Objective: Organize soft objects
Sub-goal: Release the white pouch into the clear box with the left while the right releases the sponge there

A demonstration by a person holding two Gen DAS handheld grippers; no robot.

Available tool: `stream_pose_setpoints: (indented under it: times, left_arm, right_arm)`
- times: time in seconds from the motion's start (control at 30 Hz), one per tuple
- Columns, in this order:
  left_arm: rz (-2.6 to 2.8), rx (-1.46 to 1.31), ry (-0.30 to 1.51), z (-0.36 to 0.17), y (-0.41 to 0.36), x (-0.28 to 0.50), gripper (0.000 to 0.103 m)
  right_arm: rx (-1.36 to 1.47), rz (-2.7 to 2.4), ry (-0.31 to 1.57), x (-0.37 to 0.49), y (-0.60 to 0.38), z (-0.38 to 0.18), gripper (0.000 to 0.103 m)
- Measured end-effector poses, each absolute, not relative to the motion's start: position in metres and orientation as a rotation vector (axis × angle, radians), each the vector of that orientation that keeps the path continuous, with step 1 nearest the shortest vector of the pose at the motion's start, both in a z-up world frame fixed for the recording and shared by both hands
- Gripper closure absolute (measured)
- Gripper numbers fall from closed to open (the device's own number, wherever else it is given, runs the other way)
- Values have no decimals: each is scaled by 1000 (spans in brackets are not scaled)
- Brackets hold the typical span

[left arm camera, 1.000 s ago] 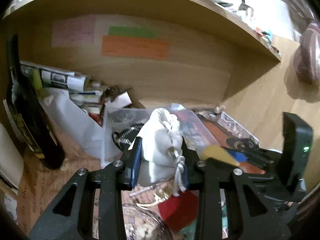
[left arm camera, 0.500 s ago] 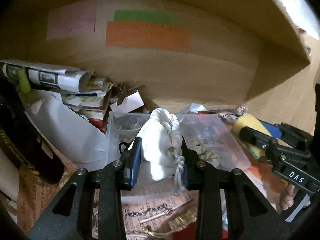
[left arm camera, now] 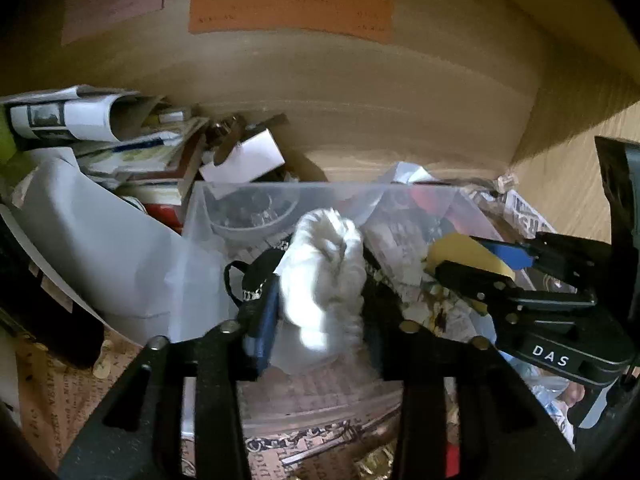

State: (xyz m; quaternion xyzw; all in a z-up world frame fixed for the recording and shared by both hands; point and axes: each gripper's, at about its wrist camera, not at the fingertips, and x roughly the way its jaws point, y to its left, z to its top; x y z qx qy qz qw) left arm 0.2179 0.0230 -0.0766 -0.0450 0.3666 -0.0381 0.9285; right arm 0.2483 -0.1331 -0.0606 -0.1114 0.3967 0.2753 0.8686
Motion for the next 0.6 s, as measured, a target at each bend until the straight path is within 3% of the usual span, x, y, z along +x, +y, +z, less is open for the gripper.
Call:
stream_pose_setpoints:
  times: [0.07,0.23,0.6]
  left_arm:
    - [-74,-93,751,-77,22,216,46]
    - [-72,-73,730,-71,19,206,36]
    - [-79,-68,602,-29,21,158,17]
  right_arm:
    - [-238,576,840,248,-133,-61,66]
    - [-239,558,811,245,-136,-55,47]
    - [-224,554,632,199,-154,-4,33]
